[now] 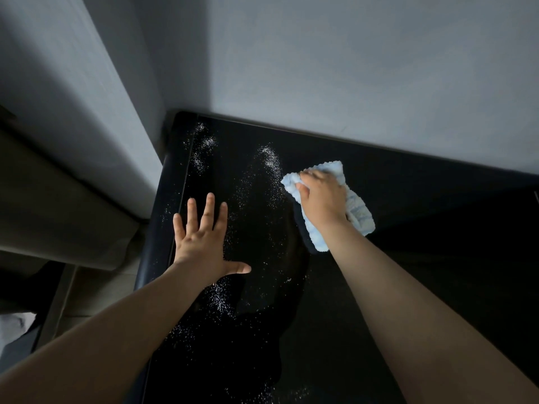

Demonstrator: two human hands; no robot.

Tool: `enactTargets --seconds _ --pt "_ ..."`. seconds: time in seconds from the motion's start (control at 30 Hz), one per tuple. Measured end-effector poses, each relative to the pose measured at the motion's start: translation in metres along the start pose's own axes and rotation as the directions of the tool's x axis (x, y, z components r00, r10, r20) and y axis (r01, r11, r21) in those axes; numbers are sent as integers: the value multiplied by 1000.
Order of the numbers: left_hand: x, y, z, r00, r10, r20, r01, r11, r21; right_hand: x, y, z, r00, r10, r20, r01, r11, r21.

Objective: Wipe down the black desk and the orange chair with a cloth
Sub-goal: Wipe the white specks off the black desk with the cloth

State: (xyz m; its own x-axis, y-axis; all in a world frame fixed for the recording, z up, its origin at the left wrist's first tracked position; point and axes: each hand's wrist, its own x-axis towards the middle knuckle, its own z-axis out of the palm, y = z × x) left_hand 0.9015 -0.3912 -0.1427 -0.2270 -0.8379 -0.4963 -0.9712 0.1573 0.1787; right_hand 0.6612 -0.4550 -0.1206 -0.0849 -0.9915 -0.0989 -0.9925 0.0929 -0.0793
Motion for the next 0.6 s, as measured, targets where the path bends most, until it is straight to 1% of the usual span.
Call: enactTargets --seconds 0.6 --pt "-3 4 -9 999 -21 38 20 999 37 -85 -2 7 1000 23 3 -23 998 52"
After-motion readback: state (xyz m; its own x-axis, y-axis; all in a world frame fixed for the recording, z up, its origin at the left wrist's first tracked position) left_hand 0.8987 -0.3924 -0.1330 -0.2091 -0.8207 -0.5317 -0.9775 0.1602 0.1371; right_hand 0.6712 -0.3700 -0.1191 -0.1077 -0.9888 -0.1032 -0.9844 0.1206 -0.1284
